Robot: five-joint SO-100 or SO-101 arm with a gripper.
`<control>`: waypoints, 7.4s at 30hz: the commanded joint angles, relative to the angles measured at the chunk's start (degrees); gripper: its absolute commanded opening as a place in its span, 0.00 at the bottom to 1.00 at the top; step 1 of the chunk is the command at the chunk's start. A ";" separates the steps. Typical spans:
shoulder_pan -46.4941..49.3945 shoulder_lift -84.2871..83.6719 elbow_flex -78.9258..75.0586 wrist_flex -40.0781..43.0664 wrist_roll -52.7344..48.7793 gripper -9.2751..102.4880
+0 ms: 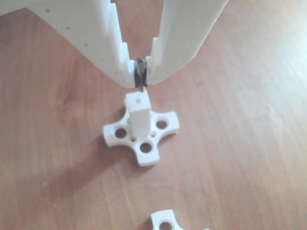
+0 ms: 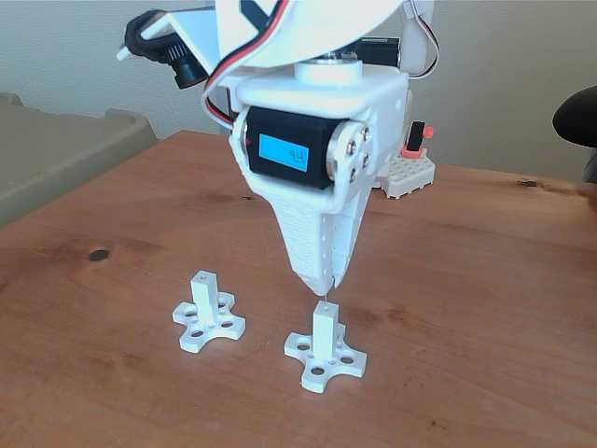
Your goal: Grab the screw and set it in the hole.
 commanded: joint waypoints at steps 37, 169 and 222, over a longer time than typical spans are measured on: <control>-1.05 0.26 -2.37 0.79 -0.97 0.04; 0.35 -2.02 -4.39 -0.88 -2.02 0.04; -0.79 -1.32 -4.13 3.43 -1.93 0.24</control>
